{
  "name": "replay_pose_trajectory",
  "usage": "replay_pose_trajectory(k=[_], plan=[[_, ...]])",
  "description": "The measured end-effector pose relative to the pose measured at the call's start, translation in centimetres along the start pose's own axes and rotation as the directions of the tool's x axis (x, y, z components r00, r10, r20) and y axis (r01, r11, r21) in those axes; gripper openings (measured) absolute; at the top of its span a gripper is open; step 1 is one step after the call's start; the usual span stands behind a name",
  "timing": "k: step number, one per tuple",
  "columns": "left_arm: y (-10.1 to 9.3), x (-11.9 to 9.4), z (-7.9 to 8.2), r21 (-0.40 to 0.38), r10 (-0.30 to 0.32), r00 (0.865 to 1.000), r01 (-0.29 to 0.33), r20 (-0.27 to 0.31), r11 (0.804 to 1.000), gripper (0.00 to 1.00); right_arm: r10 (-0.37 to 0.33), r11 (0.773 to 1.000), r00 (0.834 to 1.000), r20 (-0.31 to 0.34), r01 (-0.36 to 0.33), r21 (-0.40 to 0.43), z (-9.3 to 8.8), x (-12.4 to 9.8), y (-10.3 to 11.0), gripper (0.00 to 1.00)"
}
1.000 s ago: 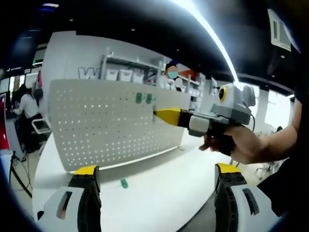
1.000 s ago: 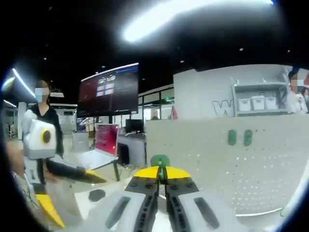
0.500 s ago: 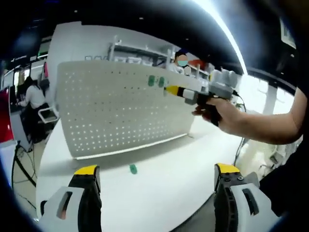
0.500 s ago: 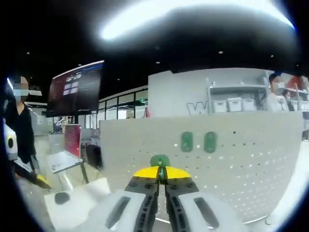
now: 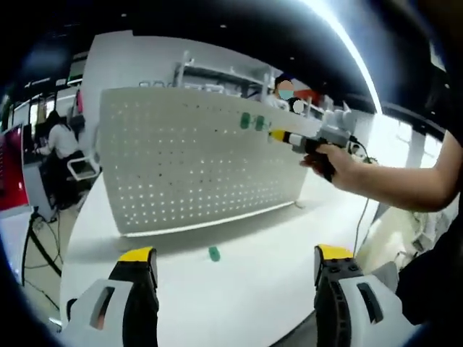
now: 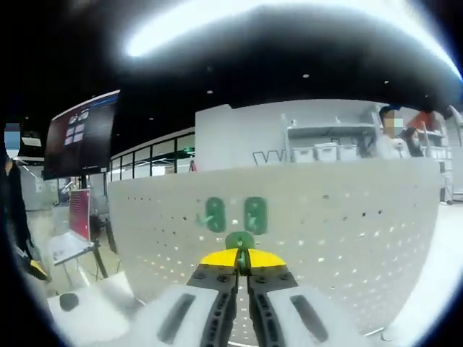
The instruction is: Insert the hook assembly into the mounting plate slot until the hook locks in place.
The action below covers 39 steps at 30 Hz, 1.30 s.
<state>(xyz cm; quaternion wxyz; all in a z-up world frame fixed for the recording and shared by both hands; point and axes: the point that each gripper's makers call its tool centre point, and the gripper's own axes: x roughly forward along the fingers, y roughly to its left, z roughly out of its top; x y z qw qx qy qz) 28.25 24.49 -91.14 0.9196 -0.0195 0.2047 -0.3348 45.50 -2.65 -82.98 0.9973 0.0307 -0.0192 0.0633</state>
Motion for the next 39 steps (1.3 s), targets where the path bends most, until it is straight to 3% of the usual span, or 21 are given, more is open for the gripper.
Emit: replay_pose_trajectory(k=[6, 14, 18, 24, 29, 37, 39], plan=[[0.8, 0.0, -0.2, -0.031, 0.026, 1.0, -0.026, -0.006, 0.999, 0.89, -0.066, 0.998, 0.997, 0.032, 0.065, 0.008, 1.6, 0.6, -2.5, 0.0], [0.9, -0.2, -0.8, -0.044, 0.032, 0.999, -0.033, -0.02, 0.998, 0.9, -0.124, 0.992, 0.989, 0.078, 0.124, -0.001, 3.9, 1.4, -4.0, 0.0], [1.3, -0.5, -0.4, -0.066, 0.041, 0.999, -0.041, 0.0, 0.997, 0.87, -0.142, 0.99, 0.986, 0.084, 0.14, 0.021, 4.1, 1.9, -4.7, 0.0], [1.9, -0.7, -0.6, -0.058, 0.059, 0.998, -0.059, -0.014, 0.997, 0.86, -0.159, 0.986, 0.983, 0.094, 0.155, 0.056, 4.2, 2.1, -4.9, 0.0], [2.2, -0.8, -0.5, -0.118, 0.059, 0.998, -0.059, -0.008, 0.991, 0.85, -0.174, 0.984, 0.98, 0.093, 0.169, 0.061, 3.8, 2.3, -5.1, 0.0], [2.1, -0.7, -1.2, -0.111, 0.061, 0.998, -0.065, -0.033, 0.992, 0.84, -0.174, 0.985, 0.979, 0.104, 0.172, 0.03, 3.6, 2.3, -5.1, 0.0], [1.9, -0.6, -0.7, -0.121, 0.054, 0.999, -0.054, -0.005, 0.991, 0.85, -0.181, 0.983, 0.979, 0.098, 0.178, 0.039, 3.3, 2.4, -5.3, 0.0]])
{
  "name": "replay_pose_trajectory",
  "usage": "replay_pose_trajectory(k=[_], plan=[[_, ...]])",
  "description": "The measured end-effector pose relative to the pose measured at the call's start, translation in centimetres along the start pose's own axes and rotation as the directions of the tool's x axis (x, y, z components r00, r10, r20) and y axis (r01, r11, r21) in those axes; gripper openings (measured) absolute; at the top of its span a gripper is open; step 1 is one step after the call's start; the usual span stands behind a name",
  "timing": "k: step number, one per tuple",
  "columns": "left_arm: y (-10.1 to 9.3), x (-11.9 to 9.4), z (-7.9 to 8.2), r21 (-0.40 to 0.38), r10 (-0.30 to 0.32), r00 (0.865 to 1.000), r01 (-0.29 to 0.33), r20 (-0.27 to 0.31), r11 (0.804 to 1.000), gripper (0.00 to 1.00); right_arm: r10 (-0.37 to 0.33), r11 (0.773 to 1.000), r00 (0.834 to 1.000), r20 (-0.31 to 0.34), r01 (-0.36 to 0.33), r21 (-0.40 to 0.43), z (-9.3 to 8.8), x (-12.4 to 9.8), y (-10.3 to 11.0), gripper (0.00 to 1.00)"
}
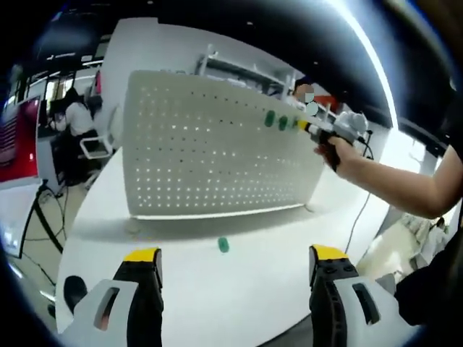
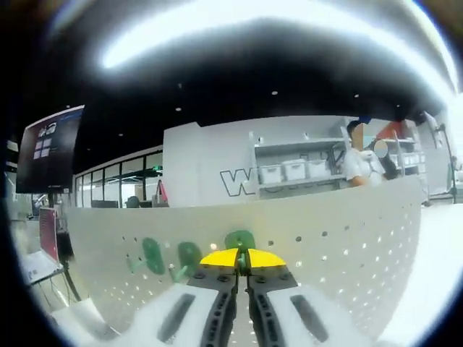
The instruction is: Insert the hook assembly into the mounting plate slot until the hook locks in place.
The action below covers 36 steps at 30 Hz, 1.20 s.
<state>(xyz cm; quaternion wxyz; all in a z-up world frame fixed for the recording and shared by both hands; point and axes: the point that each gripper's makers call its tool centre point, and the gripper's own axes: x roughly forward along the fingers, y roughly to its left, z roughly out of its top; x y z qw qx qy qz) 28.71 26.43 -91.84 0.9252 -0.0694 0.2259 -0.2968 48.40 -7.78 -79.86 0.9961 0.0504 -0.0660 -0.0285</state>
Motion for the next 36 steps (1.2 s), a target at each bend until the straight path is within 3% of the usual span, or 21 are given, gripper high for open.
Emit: replay_pose_trajectory(k=[2, 4, 14, 19, 34, 36], plan=[[-0.2, 0.0, 0.4, -0.016, -0.01, 1.0, 0.01, 0.015, 1.0, 0.86, 0.004, 0.999, 1.0, 0.001, -0.004, 0.037, -0.3, 0.3, -0.2, 0.0], [-0.3, 0.1, 0.5, -0.002, -0.006, 1.0, 0.006, 0.012, 1.0, 0.86, 0.001, 1.0, 1.0, 0.003, -0.001, 0.023, -0.3, 0.3, -0.2, 0.0], [-0.4, 0.5, -0.5, -0.004, -0.005, 1.0, 0.005, -0.021, 1.0, 0.84, -0.008, 0.998, 1.0, 0.01, 0.007, 0.062, -0.2, 0.1, -0.1, 0.0], [0.1, 0.2, -0.7, -0.009, 0.008, 1.0, -0.009, -0.022, 1.0, 0.83, 0.002, 0.998, 0.998, 0.06, -0.006, 0.065, 0.8, -0.2, 0.2, 0.0], [0.4, 0.2, -0.8, -0.003, 0.011, 0.999, -0.012, -0.038, 1.0, 0.81, 0.007, 0.999, 0.996, 0.084, -0.012, 0.053, 0.2, -0.2, 0.4, 0.0], [0.5, 0.2, -0.7, -0.001, 0.014, 0.999, -0.014, -0.039, 1.0, 0.81, 0.007, 0.998, 0.998, 0.063, -0.011, 0.062, -0.5, 0.0, 0.3, 0.0]])
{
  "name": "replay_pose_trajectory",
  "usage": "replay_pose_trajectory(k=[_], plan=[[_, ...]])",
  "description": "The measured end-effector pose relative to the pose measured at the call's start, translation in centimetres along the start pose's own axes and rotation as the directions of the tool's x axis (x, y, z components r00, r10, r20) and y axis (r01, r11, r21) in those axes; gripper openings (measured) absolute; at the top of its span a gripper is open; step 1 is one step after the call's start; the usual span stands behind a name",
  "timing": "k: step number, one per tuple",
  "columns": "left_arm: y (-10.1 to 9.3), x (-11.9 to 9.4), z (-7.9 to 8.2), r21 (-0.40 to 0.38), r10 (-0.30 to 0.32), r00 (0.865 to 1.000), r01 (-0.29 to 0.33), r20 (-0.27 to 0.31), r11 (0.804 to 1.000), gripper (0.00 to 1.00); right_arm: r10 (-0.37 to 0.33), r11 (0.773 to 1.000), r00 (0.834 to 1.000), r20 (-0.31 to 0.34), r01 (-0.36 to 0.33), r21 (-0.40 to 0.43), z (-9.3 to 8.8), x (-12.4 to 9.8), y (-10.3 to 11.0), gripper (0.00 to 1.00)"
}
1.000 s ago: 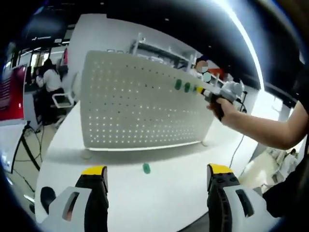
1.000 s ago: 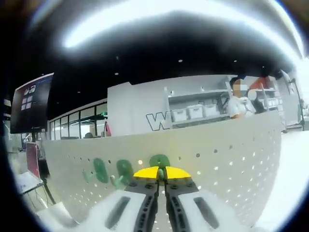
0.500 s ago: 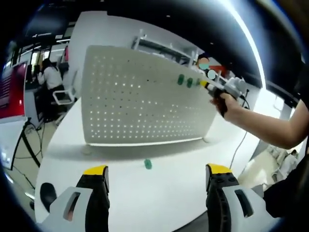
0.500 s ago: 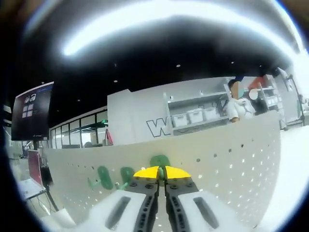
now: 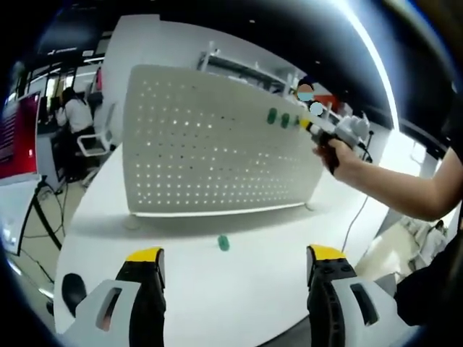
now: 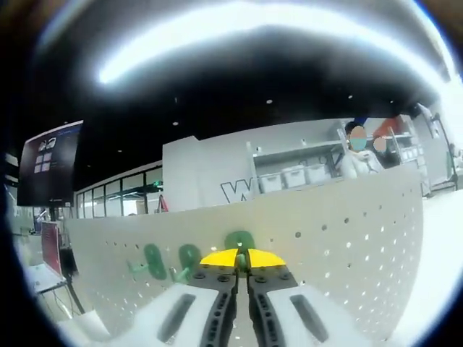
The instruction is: Insert the hook assembly into the mounting plate slot until the hook locks in place.
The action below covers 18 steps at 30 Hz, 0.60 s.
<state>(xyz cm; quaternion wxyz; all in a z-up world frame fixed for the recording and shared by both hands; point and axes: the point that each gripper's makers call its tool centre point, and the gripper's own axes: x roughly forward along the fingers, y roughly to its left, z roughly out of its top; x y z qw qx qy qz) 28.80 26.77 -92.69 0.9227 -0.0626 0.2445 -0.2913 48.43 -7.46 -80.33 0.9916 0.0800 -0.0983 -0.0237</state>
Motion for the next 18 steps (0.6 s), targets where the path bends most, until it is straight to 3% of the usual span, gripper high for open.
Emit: replay_pose_trajectory(k=[3, 10, 13, 16, 18], plan=[[0.1, 0.0, 0.0, 0.004, 0.003, 1.0, -0.003, -0.004, 1.0, 0.81, -0.005, 1.0, 1.0, 0.001, 0.005, 0.018, 0.4, 0.2, 0.0, 0.0], [0.1, 0.2, -0.7, -0.009, 0.001, 1.0, -0.002, -0.019, 1.0, 0.81, -0.011, 0.998, 1.0, -0.014, 0.01, -0.064, 0.4, 0.3, 0.2, 0.0], [-0.4, 0.5, -1.0, -0.019, -0.032, 0.999, 0.032, -0.027, 0.999, 0.82, -0.02, 0.994, 0.999, -0.032, 0.017, -0.105, 0.3, 0.3, 0.3, 0.0], [-0.5, 0.6, -1.4, -0.007, -0.032, 0.998, 0.032, -0.047, 0.999, 0.82, -0.029, 0.997, 0.999, -0.038, 0.026, -0.069, 0.3, 0.2, 0.2, 0.0], [-0.6, 0.5, -1.7, 0.001, -0.03, 0.998, 0.03, -0.058, 1.0, 0.83, -0.031, 1.0, 0.996, -0.081, 0.031, -0.008, -0.1, 0.0, 0.3, 0.0]])
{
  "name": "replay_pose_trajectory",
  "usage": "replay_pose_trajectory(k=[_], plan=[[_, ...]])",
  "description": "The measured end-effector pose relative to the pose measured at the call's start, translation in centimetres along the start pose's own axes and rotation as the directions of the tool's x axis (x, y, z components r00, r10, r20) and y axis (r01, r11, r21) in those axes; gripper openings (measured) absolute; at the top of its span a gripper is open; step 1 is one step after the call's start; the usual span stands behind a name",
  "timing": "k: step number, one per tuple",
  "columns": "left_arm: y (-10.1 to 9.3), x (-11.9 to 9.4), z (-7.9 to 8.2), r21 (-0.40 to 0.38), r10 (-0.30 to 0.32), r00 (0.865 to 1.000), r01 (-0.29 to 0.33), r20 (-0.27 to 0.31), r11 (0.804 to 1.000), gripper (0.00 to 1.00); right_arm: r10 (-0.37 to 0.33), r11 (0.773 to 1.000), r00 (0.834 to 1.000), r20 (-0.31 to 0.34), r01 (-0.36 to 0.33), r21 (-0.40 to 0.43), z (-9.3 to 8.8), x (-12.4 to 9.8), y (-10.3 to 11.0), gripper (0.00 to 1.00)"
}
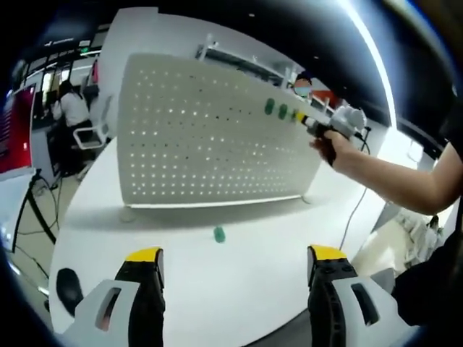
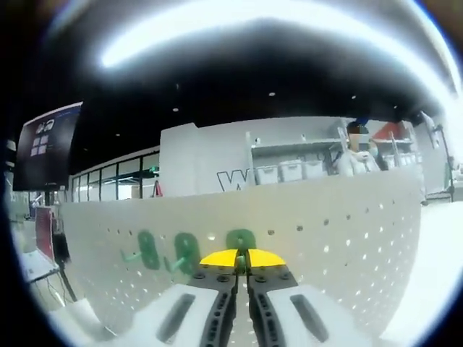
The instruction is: Insert the hook assembly into the mounting plate slot until the hook locks in place.
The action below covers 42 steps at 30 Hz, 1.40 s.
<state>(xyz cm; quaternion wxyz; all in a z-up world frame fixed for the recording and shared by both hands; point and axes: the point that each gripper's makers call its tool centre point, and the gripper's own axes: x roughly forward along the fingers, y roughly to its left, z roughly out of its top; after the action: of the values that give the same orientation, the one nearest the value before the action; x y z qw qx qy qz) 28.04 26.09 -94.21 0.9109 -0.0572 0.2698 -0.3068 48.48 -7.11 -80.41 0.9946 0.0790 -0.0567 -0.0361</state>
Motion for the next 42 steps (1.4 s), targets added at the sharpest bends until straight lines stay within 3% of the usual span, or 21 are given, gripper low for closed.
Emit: replay_pose_trajectory(k=[1, 2, 7, 9, 12, 14, 18, 19, 21, 26, 28, 30, 32, 35, 38, 42], plan=[[0.0, 0.0, -0.1, 0.002, 0.001, 1.0, -0.001, -0.003, 1.0, 0.83, 0.001, 0.998, 0.999, -0.043, 0.001, 0.06, -0.4, -0.2, 0.0, 0.01], [0.0, -0.1, -0.2, 0.005, 0.004, 1.0, -0.004, -0.005, 1.0, 0.83, 0.002, 0.997, 0.999, -0.033, 0.001, 0.075, -0.1, -0.1, -0.1, 0.01], [-0.2, -0.3, -1.5, 0.013, -0.001, 0.999, 0.002, -0.044, 1.0, 0.83, -0.006, 0.999, 0.999, -0.044, 0.007, 0.032, 0.1, -0.3, -0.2, 0.09], [-0.2, -0.4, -1.7, 0.01, 0.001, 0.999, -0.001, -0.05, 1.0, 0.83, -0.005, 0.998, 1.0, -0.007, 0.005, 0.068, 1.2, -0.7, -0.2, 0.13], [-0.3, -0.6, -1.7, 0.004, 0.0, 0.999, 0.0, -0.048, 1.0, 0.83, -0.016, 1.0, 0.998, 0.052, 0.015, 0.015, 3.8, -1.1, -0.4, 0.22], [-0.4, -0.8, -1.6, 0.011, 0.002, 0.999, -0.001, -0.044, 1.0, 0.83, 0.012, 1.0, 0.996, 0.084, -0.011, -0.012, 5.5, -1.2, 0.0, 0.24], [-0.5, -1.1, -1.2, 0.011, -0.001, 0.999, 0.001, -0.032, 1.0, 0.82, 0.023, 0.999, 0.994, 0.103, -0.021, -0.025, 7.4, -1.9, -0.1, 0.3], [-0.6, -1.1, -1.3, 0.011, -0.002, 0.999, 0.002, -0.032, 1.0, 0.82, 0.057, 0.998, 0.993, 0.106, -0.053, -0.036, 7.7, -2.2, 0.4, 0.29], [-0.7, -1.3, -1.4, 0.015, -0.004, 0.999, 0.004, -0.033, 1.0, 0.83, 0.133, 0.991, 0.989, 0.069, -0.131, -0.026, 7.3, -2.8, 1.6, 0.28], [-1.1, -1.6, -1.8, 0.015, -0.008, 0.999, 0.008, -0.041, 1.0, 0.83, 0.188, 0.972, 0.982, 0.02, -0.183, -0.15, 6.3, -4.8, 2.7, 0.34], [-1.4, -2.0, -1.9, 0.012, -0.013, 0.999, 0.014, -0.044, 1.0, 0.84, 0.268, 0.948, 0.963, -0.022, -0.268, -0.169, 5.0, -5.9, 4.0, 0.35], [-1.6, -2.3, -2.0, 0.019, -0.019, 0.999, 0.02, -0.048, 1.0, 0.84, 0.319, 0.94, 0.945, -0.076, -0.326, -0.099, 3.2, -7.1, 4.9, 0.4], [-1.4, -2.5, -2.2, 0.026, -0.017, 0.998, 0.019, -0.056, 0.999, 0.84, 0.323, 0.938, 0.94, -0.11, -0.334, -0.096, 1.9, -8.0, 4.9, 0.44], [-1.0, -2.9, -2.3, 0.026, -0.007, 0.998, 0.009, -0.059, 1.0, 0.83, 0.355, 0.913, 0.916, -0.186, -0.382, -0.144, -0.2, -9.9, 5.4, 0.45], [-0.7, -3.2, -2.1, -0.011, -0.005, 0.999, 0.005, -0.038, 1.0, 0.84, 0.392, 0.889, 0.882, -0.262, -0.436, -0.137, -2.2, -11.9, 5.2, 0.51], [-0.7, -3.3, -2.5, -0.015, -0.006, 0.999, 0.006, -0.046, 1.0, 0.84, 0.357, 0.879, 0.87, -0.341, -0.436, -0.194, -3.9, -14.3, 4.0, 0.66]])
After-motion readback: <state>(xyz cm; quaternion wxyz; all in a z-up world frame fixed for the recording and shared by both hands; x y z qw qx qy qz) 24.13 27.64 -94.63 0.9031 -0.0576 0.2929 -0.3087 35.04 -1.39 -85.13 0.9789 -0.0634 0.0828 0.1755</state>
